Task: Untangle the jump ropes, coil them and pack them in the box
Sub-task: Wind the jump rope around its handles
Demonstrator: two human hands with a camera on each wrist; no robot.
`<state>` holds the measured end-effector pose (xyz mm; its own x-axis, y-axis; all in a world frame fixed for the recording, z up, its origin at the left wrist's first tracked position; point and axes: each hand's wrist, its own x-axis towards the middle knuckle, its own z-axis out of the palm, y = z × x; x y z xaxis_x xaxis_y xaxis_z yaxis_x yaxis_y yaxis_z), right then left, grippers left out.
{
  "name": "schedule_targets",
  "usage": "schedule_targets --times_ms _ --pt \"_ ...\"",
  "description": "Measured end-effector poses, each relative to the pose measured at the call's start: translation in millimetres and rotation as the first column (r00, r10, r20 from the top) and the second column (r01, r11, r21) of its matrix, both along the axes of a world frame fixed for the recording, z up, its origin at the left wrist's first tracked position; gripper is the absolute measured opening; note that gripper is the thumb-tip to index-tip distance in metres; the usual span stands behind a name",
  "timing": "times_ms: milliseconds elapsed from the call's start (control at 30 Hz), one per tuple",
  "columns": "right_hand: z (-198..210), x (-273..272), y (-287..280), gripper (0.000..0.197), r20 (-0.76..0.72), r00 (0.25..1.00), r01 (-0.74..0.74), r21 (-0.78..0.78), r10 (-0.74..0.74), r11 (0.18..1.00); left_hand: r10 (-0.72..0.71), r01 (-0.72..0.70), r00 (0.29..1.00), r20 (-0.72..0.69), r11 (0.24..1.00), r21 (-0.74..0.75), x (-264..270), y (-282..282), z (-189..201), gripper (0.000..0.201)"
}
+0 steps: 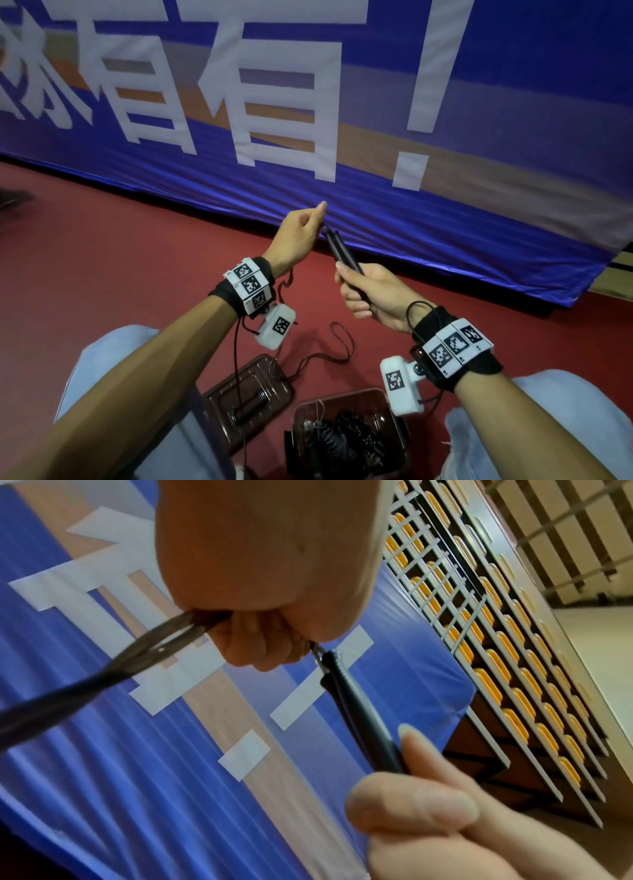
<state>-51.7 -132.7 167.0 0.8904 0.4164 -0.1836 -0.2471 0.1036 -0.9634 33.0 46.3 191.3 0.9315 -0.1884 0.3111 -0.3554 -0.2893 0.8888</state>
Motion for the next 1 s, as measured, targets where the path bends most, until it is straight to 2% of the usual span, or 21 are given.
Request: schedule_targets --times_ms 100,167,267,333,433,500,600,667,733,767,800,833,867,900,933,967,1000 --pt "-3.0 -1.6 2.0 0.032 -0.055 0.999 0.002 -0.013 -0.003 1.000 0.018 -0.018 1.000 -0.019 1.000 -0.008 2.9 2.2 -3.9 0.056" --pt "-3.4 -1.8 4.9 0.036 -0.034 0.999 0.020 -0.008 -0.020 1.000 0.018 -0.019 0.999 -0.043 1.000 -0.022 2.1 1.8 -4.2 0.057" --pt "-1.8 -1.8 12.5 0.038 0.096 0.992 0.084 0.023 -0.086 0.996 -0.014 -0.003 0.988 -0.154 0.994 -0.111 -2.2 -1.2 -3.2 0.061" --pt "0.6 0.8 17.8 0.039 0.209 0.955 0.198 0.073 -0.209 0.977 -0.052 0.009 0.965 -0.256 0.986 -0.165 -8.6 -8.0 -6.6 0.059" --pt "5.7 8.8 16.8 0.042 0.309 0.857 0.395 0.121 -0.413 0.911 -0.067 0.040 0.925 -0.375 0.996 -0.079 -20.3 -23.9 -24.1 0.059" --pt "5.7 13.0 12.4 0.048 0.354 0.803 0.483 0.083 -0.479 0.872 -0.106 0.117 0.897 -0.429 0.993 0.000 -33.0 -38.9 -36.1 0.056" --pt "0.9 11.6 10.4 0.053 0.375 0.817 0.444 0.078 -0.439 0.893 -0.161 0.176 0.835 -0.526 0.984 -0.022 -50.1 -52.7 -47.0 0.052" --pt "-1.0 11.5 9.9 0.055 0.361 0.820 0.452 0.071 -0.445 0.889 -0.225 0.267 0.826 -0.517 0.964 0.008 -51.8 -51.4 -45.8 0.055" --pt "-2.4 12.9 8.5 0.048 0.324 0.835 0.453 0.054 -0.445 0.890 -0.226 0.339 0.880 -0.418 0.915 0.220 -41.6 -42.0 -43.5 0.056" --pt "-3.6 14.0 7.7 0.043 0.300 0.849 0.444 0.043 -0.435 0.895 -0.194 0.310 0.925 -0.327 0.882 0.356 -34.2 -36.5 -42.4 0.046" --pt "-4.9 14.9 6.6 0.038 0.277 0.864 0.432 0.024 -0.422 0.901 -0.148 0.238 0.963 -0.224 0.855 0.460 -27.8 -30.8 -40.6 0.033" --pt "-6.9 16.0 5.8 0.034 0.261 0.876 0.421 -0.008 -0.405 0.907 -0.096 0.136 0.990 -0.104 0.840 0.525 -23.6 -24.9 -38.8 0.033" --pt "-9.4 16.6 5.2 0.032 0.250 0.890 0.408 -0.056 -0.382 0.911 -0.049 0.007 0.997 0.060 0.825 0.565 -19.5 -19.5 -38.2 0.046" --pt "-12.2 16.3 5.3 0.030 0.244 0.904 0.385 -0.115 -0.350 0.916 -0.039 -0.116 0.970 0.242 0.796 0.595 -16.2 -13.9 -36.8 0.062" --pt "-15.2 15.3 6.1 0.029 0.236 0.921 0.353 -0.172 -0.309 0.920 -0.074 -0.212 0.913 0.402 0.756 0.619 -12.0 -7.4 -35.0 0.073" --pt "-18.2 14.0 7.7 0.029 0.231 0.938 0.308 -0.221 -0.258 0.925 -0.148 -0.272 0.850 0.506 0.701 0.660 -10.3 -1.6 -27.1 0.076" --pt "-19.5 11.7 9.6 0.029 0.222 0.954 0.255 -0.260 -0.199 0.932 -0.250 -0.302 0.793 0.556 0.630 0.715 -5.0 3.4 -22.9 0.070"
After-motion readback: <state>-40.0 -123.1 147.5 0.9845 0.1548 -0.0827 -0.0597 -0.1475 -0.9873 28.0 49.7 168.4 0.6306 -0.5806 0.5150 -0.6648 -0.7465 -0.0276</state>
